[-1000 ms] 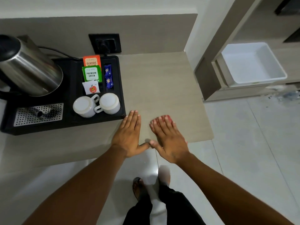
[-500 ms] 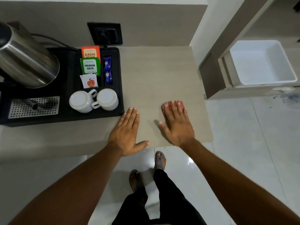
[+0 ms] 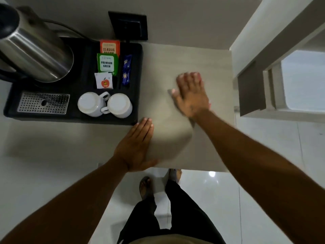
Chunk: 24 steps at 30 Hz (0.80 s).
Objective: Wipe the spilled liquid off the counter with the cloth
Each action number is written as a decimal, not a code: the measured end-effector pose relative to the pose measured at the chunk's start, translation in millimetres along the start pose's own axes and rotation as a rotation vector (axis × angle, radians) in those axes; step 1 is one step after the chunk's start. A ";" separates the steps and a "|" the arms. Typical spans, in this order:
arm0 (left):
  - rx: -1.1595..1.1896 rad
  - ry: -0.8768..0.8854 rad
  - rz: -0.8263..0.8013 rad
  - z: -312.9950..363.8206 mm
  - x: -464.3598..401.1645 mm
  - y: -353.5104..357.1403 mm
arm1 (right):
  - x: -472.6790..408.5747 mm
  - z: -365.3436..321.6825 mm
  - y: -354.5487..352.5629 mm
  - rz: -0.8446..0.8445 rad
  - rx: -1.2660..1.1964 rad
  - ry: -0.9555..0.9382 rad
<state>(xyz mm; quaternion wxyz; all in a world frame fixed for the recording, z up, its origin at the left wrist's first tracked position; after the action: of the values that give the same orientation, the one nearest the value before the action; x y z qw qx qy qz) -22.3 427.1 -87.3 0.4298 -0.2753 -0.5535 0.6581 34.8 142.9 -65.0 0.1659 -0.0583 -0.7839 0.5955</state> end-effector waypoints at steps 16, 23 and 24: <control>0.027 -0.012 -0.003 2.2 0.4 -2.1 | -58.9 -41.8 2.4 0.033 -0.067 -0.169; 0.006 -0.029 -0.060 3.5 -1.2 -3.7 | 118.1 -21.2 37.1 0.013 -0.058 -0.237; 0.011 -0.029 -0.064 4.1 -0.6 -4.5 | 140.0 -3.2 35.9 0.011 -0.071 -0.193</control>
<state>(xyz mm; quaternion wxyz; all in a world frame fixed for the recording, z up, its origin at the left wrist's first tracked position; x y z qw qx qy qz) -24.3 424.6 -82.1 0.4441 -0.2455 -0.5644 0.6511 -99.3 196.4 -71.8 0.0839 -0.0108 -0.8166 0.5710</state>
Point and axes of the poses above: each hand's wrist, its own x-axis away from the middle knuckle, its own y-axis out of the palm, z = x × y, the point moved 1 cm from there along -x, towards the middle knuckle, and after that the axes turned 5 degrees about y, right-handed, at the moved point
